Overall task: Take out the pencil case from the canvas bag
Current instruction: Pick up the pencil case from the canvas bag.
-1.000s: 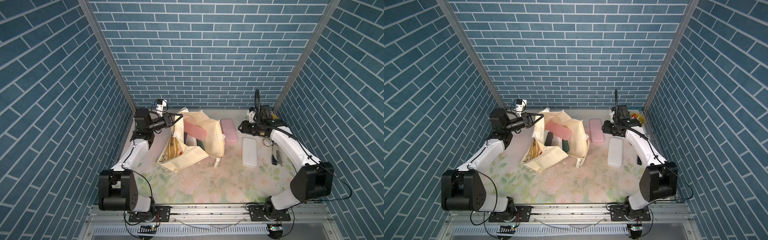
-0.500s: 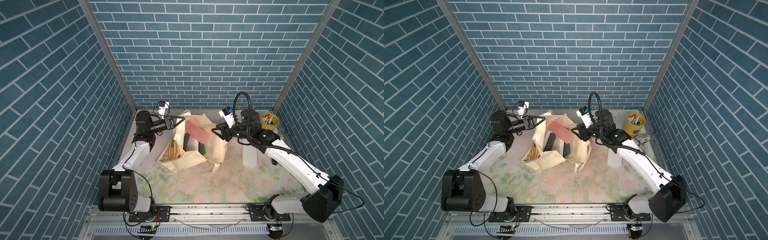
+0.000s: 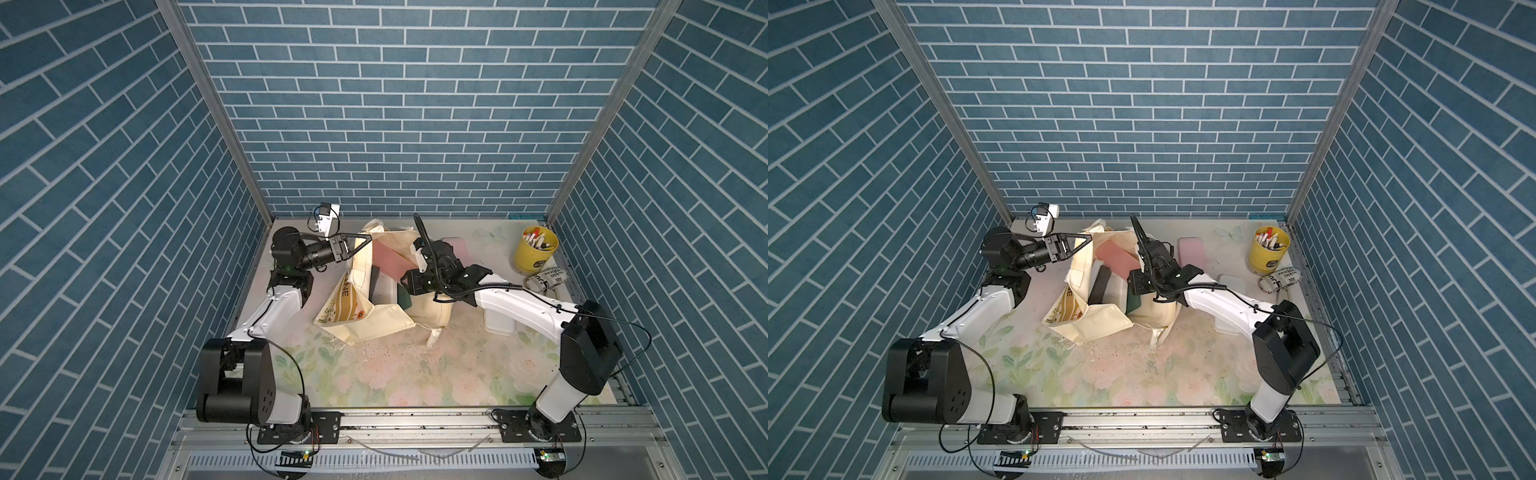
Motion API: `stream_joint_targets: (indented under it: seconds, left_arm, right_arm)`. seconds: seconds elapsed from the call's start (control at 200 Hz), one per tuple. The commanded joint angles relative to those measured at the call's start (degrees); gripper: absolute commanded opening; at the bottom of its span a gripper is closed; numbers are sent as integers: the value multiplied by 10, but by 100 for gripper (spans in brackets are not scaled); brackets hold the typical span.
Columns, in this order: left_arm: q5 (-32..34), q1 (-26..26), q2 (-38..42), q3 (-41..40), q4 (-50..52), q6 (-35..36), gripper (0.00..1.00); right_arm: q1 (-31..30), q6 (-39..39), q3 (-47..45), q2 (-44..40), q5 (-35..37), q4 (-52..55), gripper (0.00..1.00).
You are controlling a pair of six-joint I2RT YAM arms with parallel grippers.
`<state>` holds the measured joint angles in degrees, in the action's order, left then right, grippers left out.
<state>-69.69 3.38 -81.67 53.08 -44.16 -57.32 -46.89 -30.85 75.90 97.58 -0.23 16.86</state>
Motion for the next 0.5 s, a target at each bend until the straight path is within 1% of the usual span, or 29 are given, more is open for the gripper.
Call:
stream_joint_targets:
  seconds: [0.0,0.1,0.19,0.395,0.495]
  left_arm:
    - [-15,2,11,12,-104,-18,0]
    - [-8,3,10,12,-102,-21,0]
    - [0,2,13,11,-99,-21,0]
    - [6,11,12,10,-92,-19,0]
    - [4,15,10,11,-92,-19,0]
  right_arm:
    - [-4,-74,60,12,142,52,51]
    - [-7,-93,58,17,184,53,52]
    - [-7,-134,42,19,203,40,53]
    - [-8,-246,5,27,185,-23,55]
    - [-10,-278,-1,32,180,-48,55]
